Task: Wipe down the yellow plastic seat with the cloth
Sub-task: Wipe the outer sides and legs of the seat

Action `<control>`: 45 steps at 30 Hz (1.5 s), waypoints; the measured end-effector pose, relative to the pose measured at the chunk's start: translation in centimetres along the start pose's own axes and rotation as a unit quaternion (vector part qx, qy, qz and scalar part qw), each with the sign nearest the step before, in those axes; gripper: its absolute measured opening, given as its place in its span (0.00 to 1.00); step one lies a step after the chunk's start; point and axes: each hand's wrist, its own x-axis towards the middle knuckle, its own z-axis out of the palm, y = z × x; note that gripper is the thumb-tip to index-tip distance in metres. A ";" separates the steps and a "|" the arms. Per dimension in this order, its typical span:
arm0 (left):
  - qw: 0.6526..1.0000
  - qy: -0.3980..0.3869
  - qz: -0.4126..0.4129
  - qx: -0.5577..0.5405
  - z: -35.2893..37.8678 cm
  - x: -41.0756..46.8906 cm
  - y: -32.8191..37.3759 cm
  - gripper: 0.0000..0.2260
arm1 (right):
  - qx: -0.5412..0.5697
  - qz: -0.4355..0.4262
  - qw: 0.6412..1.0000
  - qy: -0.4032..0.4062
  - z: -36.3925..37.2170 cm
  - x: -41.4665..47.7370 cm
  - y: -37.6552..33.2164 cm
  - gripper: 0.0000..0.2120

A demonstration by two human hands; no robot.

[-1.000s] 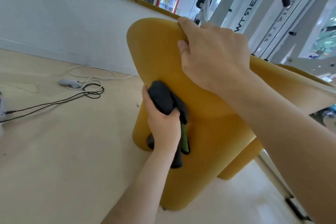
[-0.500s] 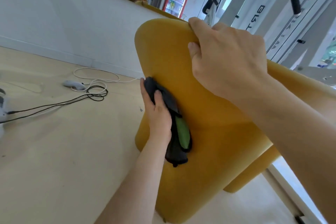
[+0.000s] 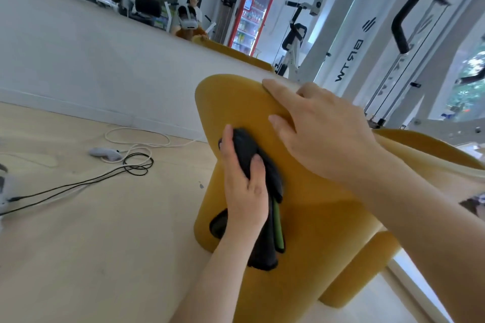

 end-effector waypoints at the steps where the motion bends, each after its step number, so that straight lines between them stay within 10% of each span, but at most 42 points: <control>1: 0.999 0.011 -0.029 -0.038 0.0 0.8 0.5 0.24 | -0.011 0.002 1.000 0.019 0.3 -0.5 0.1 0.26; 8: 0.982 -0.073 0.115 0.128 1.4 -4.3 1.2 0.23 | 0.027 0.013 0.997 0.066 1.2 -3.6 1.9 0.26; 12: 0.845 -0.332 0.327 0.263 6.4 -9.3 0.4 0.20 | 0.141 -0.013 0.989 -0.039 -0.7 -1.5 4.2 0.23; 17: 0.771 -0.324 0.441 0.326 6.9 -8.5 -2.8 0.15 | 0.119 -0.045 0.989 -0.080 -0.6 -3.0 6.2 0.25; 21: 0.780 -0.278 0.451 0.333 2.9 -8.4 -4.8 0.12 | 0.066 -0.029 0.996 -0.050 -0.1 -4.5 7.2 0.27; 26: 0.935 -0.081 0.236 0.253 -1.6 -4.8 -4.6 0.12 | 0.044 -0.030 0.999 0.000 0.8 -4.3 7.3 0.27; 30: 0.987 0.044 0.096 0.121 1.9 -5.7 -1.4 0.12 | 0.042 -0.023 0.999 0.010 1.0 -4.1 7.4 0.27; 32: 0.975 -0.008 0.159 0.157 3.3 -6.8 -1.2 0.13 | 0.028 -0.023 0.999 0.028 1.1 -4.1 7.1 0.27; 37: 0.777 -0.230 0.400 0.428 4.5 -10.1 -6.6 0.19 | 0.034 -0.019 0.999 0.030 1.0 -4.0 6.9 0.27; 42: 0.766 -0.218 0.441 0.414 4.4 -10.2 -6.7 0.11 | 0.044 -0.018 0.999 0.022 0.7 -3.8 6.9 0.27; 45: 0.821 -0.147 0.413 0.366 3.7 -7.5 -3.9 0.10 | 0.043 -0.024 0.998 0.028 1.1 -3.8 7.2 0.26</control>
